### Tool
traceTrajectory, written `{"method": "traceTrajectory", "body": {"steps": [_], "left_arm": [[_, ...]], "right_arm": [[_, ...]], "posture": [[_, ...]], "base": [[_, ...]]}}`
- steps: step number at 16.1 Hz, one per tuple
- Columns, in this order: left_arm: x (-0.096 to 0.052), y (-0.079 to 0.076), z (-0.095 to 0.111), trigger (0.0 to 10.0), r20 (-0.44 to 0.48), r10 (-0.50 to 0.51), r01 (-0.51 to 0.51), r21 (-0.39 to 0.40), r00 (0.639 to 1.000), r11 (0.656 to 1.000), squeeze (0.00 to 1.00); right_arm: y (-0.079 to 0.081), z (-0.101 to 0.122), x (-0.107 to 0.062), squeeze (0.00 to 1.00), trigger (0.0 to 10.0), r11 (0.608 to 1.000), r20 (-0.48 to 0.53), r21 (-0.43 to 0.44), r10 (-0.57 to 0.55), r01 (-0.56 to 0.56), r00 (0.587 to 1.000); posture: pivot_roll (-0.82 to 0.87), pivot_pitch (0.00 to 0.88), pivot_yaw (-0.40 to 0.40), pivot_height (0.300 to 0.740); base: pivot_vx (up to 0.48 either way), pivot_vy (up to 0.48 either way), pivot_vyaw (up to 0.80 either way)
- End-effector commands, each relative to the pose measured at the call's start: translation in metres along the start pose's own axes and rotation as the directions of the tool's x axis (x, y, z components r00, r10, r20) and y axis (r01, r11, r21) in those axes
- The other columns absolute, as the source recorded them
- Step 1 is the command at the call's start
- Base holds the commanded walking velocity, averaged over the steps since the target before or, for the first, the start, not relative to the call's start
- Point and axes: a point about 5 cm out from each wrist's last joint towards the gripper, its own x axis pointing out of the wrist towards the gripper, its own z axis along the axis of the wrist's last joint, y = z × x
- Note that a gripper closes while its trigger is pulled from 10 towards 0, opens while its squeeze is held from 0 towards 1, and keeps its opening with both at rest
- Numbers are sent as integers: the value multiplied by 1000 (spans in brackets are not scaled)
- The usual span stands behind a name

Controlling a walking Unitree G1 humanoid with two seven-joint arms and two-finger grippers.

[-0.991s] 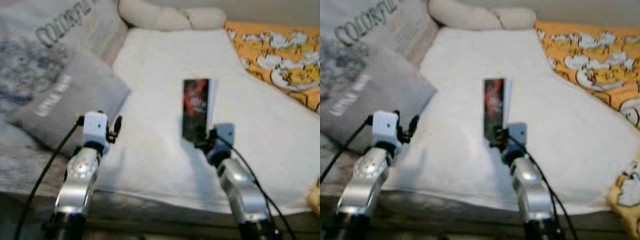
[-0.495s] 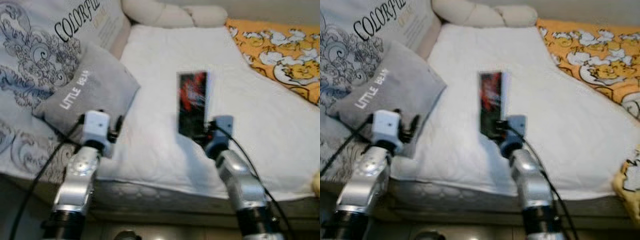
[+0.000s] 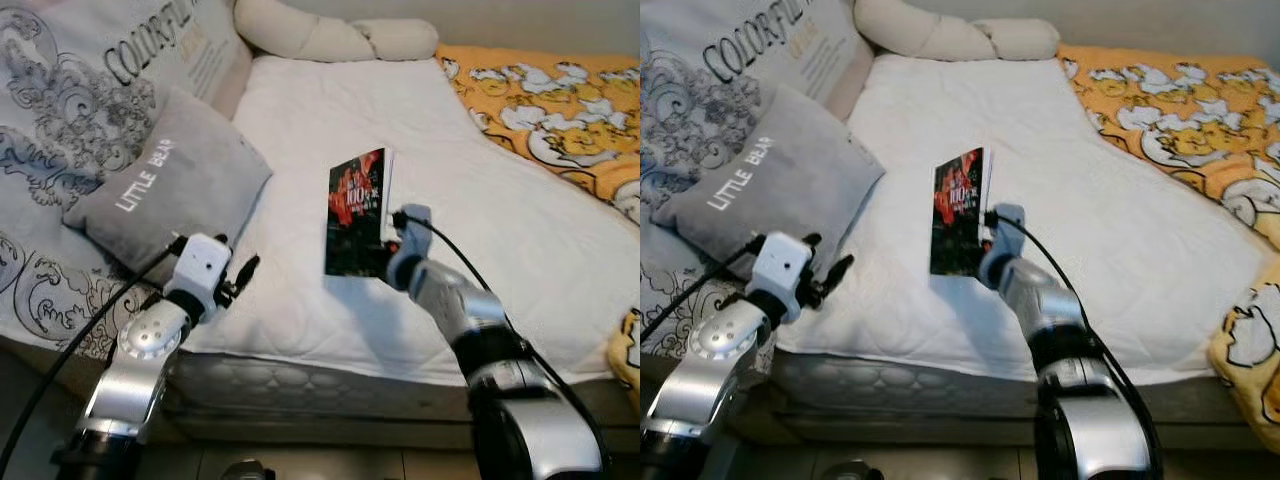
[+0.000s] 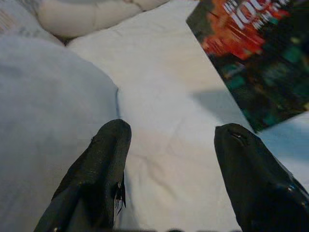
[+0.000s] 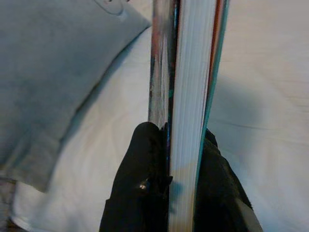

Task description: Clean up the room

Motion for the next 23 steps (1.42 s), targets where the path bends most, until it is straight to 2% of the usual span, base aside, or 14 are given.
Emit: {"method": "traceTrajectory", "body": {"steps": [1, 3, 4, 5, 6, 7, 8, 9, 10, 12, 15, 21, 23], "left_arm": [[-1, 5, 7, 10000, 27, 55, -54, -39, 998, 998, 0], [-2, 12, 9, 10000, 55, 153, -147, -91, 987, 985, 0], [-4, 18, 8, 10000, 47, 247, -238, -143, 968, 961, 0], [-7, 20, 7, 10000, 45, 294, -283, -164, 955, 945, 0], [-9, 17, 5, 10000, 43, 301, -289, -178, 953, 941, 0], [-11, 14, 4, 10000, 44, 298, -286, -182, 953, 941, 0], [-11, 12, 4, 10000, 43, 297, -285, -179, 954, 942, 0], [-12, 6, 3, 10000, 47, 286, -275, -157, 957, 948, 0], [-14, 3, 2, 10000, 51, 282, -272, -143, 958, 952, 0], [-15, 1, 1, 10000, 45, 279, -269, -152, 959, 951, 0], [-14, -3, 2, 10000, 47, 270, -260, -156, 962, 953, 0], [-18, -3, 1, 10000, 43, 278, -269, -147, 960, 952, 0], [-18, -3, 0, 10000, 42, 277, -268, -145, 960, 952, 0]], "right_arm": [[7, 18, 2, 0, 10000, 999, 73, 6, 32, -32, 997], [11, 21, 2, 0, 10000, 998, 107, -47, 54, -50, 993], [11, 20, -2, 0, 10000, 985, 155, -174, 39, -11, 987], [12, 13, -6, 0, 10000, 971, 153, -239, 51, -13, 987], [11, 4, -17, 0, 10000, 967, 184, -254, 42, 6, 982], [8, -5, -29, 0, 10000, 966, 232, -256, 14, 47, 973], [7, -9, -34, 0, 10000, 967, 247, -247, 5, 58, 969], [4, -24, -54, 0, 10000, 967, 317, -223, -45, 120, 947], [6, -33, -65, 0, 10000, 966, 323, -226, -51, 130, 945], [2, -30, -70, 0, 10000, 953, 328, -254, -78, 168, 941], [0, -29, -79, 0, 10000, 954, 327, -245, -85, 171, 941], [6, -32, -75, 0, 10000, 957, 293, -251, -68, 145, 954], [8, -32, -74, 0, 10000, 947, 280, -295, -45, 131, 959]], "posture": [[100, 0, -42, 740], [107, 0, -55, 740], [109, 0, -62, 740], [108, 0, -65, 740], [105, 0, -65, 740], [103, 0, -62, 740], [100, 0, -60, 740], [89, 0, -43, 740], [67, 0, -15, 740], [52, 0, 5, 740], [56, 0, 2, 740], [76, 0, -28, 740], [75, 0, -28, 740]], "base": [[0, 0, 0], [0, 0, 0], [0, 0, 0], [0, 0, 0], [0, 0, 0], [0, 0, 0], [0, 0, 0], [0, 0, 0], [244, 0, 0], [311, 0, 0], [329, 0, 267], [329, 0, 133], [330, 0, 0]]}}
